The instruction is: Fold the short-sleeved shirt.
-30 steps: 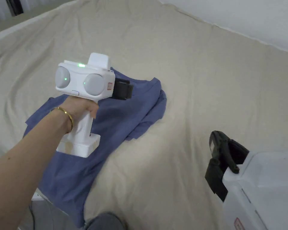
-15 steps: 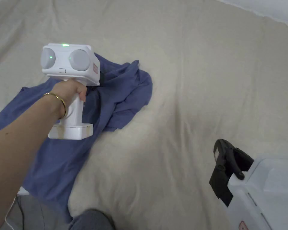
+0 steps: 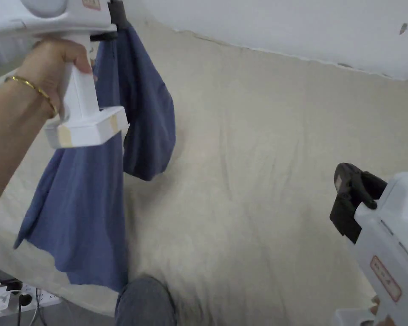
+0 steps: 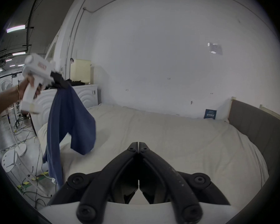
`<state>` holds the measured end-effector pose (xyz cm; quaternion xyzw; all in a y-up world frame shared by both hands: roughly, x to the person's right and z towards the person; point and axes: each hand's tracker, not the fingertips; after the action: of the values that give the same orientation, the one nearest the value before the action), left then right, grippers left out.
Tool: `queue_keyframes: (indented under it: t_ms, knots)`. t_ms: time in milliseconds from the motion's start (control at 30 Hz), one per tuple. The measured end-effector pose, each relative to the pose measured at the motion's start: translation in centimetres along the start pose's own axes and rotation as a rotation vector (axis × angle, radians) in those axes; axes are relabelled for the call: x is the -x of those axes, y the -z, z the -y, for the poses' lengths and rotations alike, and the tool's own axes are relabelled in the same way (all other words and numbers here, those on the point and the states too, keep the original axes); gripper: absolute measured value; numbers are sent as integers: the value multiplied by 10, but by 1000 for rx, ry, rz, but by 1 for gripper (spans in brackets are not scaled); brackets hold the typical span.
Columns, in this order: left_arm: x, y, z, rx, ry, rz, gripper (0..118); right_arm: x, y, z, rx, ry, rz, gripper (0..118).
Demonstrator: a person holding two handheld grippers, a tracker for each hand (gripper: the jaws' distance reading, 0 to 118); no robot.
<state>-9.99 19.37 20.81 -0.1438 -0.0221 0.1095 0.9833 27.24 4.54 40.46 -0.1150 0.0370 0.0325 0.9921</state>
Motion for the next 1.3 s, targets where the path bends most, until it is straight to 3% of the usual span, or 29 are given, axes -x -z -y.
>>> queue_keyframes:
  t_ms: [367,567,633,667,833,1000,1200,1233,1300]
  knots:
    - [-151,-99,-135,-271,5,297,2,-53,-87,-17,-129,8,228,1]
    - [-219,-95,-133,-238,122,313,2,-84,-111,-14,-130,41,332,1]
    - [-235,-85,-113,-184,158,336,2,-91,-114,-10,-121,46,357,1]
    - [-241,-50,-102,-152,183,350,2,-94,-116,-8,-115,50,367,1]
    - [-279,13,24,78,363,358,2,-104,-116,3,-88,78,390,1]
    - [-288,63,176,418,402,369,2,-108,-109,16,-41,96,396,1]
    - [-272,57,320,710,410,332,3,-114,-101,30,12,113,392,1]
    - [-269,55,331,739,397,330,8,-114,-100,31,17,114,391,1]
    - [-261,55,339,775,341,327,52,-114,-98,33,29,109,390,1]
